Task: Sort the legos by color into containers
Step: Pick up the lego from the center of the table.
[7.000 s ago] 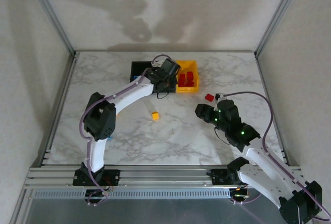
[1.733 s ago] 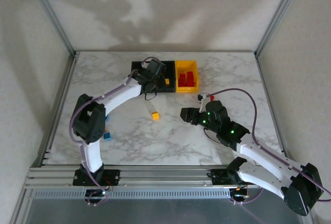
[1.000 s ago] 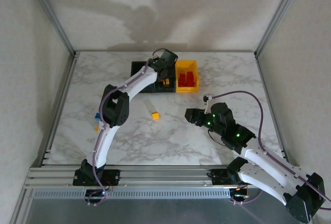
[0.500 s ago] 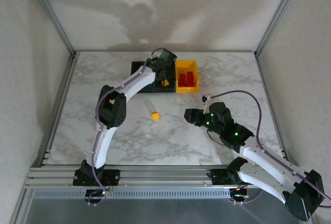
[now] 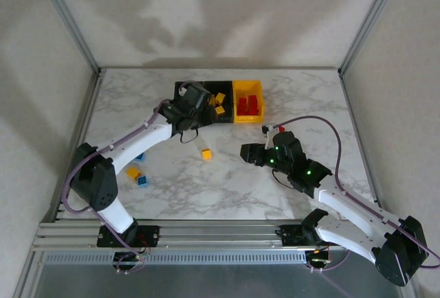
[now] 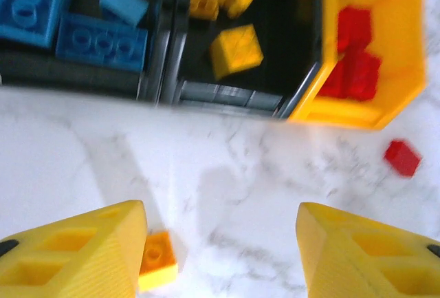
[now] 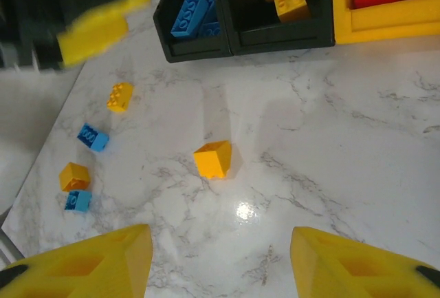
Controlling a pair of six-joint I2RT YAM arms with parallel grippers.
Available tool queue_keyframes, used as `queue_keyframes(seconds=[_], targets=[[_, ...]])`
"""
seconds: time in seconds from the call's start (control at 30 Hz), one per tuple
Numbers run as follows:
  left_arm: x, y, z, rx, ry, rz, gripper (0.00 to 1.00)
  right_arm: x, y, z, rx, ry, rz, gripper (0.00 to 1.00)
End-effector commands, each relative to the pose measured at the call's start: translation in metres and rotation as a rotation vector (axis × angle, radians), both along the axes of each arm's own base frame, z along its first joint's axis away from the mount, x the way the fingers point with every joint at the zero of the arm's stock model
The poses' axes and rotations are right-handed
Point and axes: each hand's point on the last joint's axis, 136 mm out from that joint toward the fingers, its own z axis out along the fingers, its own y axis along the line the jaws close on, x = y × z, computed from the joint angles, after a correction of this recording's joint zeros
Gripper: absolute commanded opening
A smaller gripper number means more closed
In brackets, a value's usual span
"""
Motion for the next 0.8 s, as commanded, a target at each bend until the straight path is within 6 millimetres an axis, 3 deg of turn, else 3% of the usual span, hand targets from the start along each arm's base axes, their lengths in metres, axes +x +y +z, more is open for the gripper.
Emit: queue_keyframes(seconds=[0.0,0.23,0.43,0.77], targets=[[-0.028,-0.008,-0.028,-0.025,0.069,-0.013,0.61,0.002,0.004,0.014,0.019,-0.034,0.024,0.56],[-0.059,-0.015,-0.076,-0.007,0.154,0.005,0.65,-0.007,0.001,-0.016,0.004,0.044,0.020,0.58],[-0.063,-0.012,-0.097,0.031,0.182,0.035,0.65,-0.011,0.000,-0.036,-0.041,0.094,0.000,0.61],[-0.058,-0.007,-0.127,0.104,0.210,0.062,0.64,-0.010,0.004,-0.033,-0.033,0.083,0.011,0.60]])
